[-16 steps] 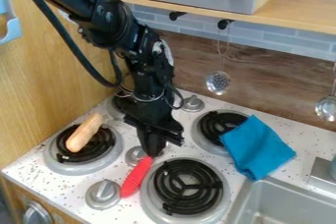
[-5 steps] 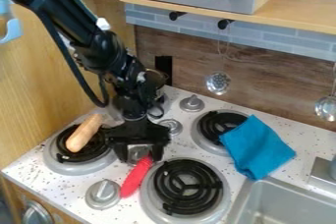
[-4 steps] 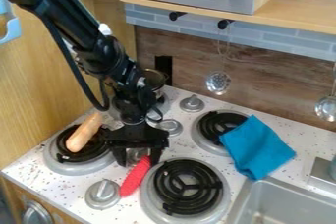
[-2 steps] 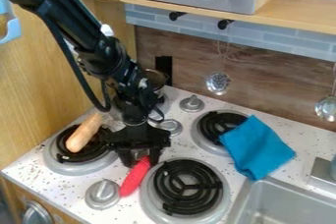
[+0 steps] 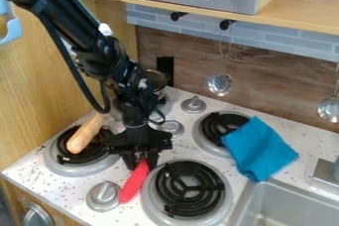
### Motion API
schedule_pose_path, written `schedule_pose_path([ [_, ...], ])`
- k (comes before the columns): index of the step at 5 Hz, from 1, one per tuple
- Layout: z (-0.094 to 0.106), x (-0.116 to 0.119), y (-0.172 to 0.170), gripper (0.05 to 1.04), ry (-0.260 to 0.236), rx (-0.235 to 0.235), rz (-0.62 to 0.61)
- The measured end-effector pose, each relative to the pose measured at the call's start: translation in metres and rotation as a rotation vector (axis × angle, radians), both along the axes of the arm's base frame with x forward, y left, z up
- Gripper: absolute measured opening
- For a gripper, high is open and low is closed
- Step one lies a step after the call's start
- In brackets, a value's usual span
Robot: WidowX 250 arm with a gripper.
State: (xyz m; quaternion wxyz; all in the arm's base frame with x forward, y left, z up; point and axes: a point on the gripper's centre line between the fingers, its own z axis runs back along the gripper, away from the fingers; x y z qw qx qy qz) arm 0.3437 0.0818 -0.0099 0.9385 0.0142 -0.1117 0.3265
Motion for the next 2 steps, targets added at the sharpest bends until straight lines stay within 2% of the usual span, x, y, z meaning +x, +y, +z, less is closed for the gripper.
schedule_pose_path([
  [1,0.008,-0.006,-0.004,0.282,0.003,-0.014,-0.006],
  [2,0.029,-0.002,-0.007,0.153,-0.041,-0.027,-0.012],
])
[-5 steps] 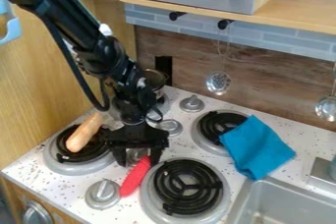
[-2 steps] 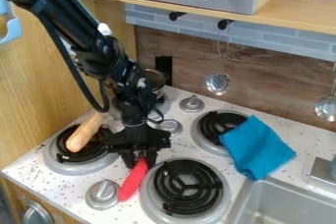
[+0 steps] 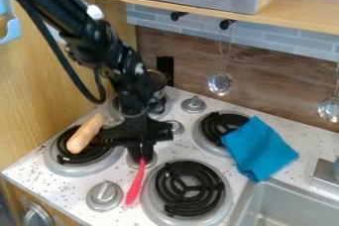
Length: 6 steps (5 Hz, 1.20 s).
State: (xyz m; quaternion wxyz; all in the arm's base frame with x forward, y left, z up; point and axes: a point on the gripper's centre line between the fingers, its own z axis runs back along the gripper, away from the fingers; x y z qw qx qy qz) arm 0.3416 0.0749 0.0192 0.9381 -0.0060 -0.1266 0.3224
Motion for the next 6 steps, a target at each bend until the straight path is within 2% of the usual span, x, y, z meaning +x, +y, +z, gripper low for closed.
schedule_pose_path([
  [1,0.013,0.001,-0.011,0.114,-0.011,-0.019,-0.022],
  [2,0.029,0.009,-0.019,0.112,-0.031,-0.017,-0.044],
  [3,0.042,0.016,-0.014,0.112,-0.023,0.01,-0.059],
  [4,0.048,0.027,-0.009,0.112,0.034,0.024,-0.146],
  [5,0.045,0.031,0.008,0.112,0.111,0.038,-0.16],
  [6,0.043,0.035,0.025,0.112,0.149,0.043,-0.198],
])
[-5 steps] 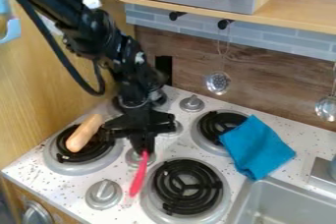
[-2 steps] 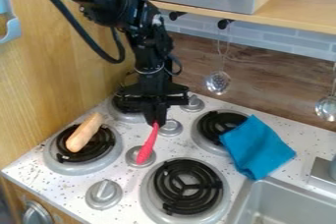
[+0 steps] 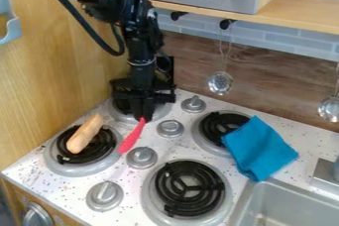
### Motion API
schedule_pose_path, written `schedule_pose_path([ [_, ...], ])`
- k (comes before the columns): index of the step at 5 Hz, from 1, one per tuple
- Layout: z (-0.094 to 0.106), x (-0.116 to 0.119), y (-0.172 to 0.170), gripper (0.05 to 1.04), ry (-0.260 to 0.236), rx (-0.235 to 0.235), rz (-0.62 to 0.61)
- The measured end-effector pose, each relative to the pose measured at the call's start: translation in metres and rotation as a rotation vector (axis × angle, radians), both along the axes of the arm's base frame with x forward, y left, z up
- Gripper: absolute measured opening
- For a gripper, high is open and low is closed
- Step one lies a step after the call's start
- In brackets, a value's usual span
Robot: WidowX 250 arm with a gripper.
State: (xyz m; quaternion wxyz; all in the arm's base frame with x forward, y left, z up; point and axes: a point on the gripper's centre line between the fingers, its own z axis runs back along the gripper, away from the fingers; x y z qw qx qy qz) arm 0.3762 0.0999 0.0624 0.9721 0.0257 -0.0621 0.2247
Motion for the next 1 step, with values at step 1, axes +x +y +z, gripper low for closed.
schedule_pose_path([
  [1,-0.004,0.0043,0.0086,0.112,0.038,0.002,-0.052],
])
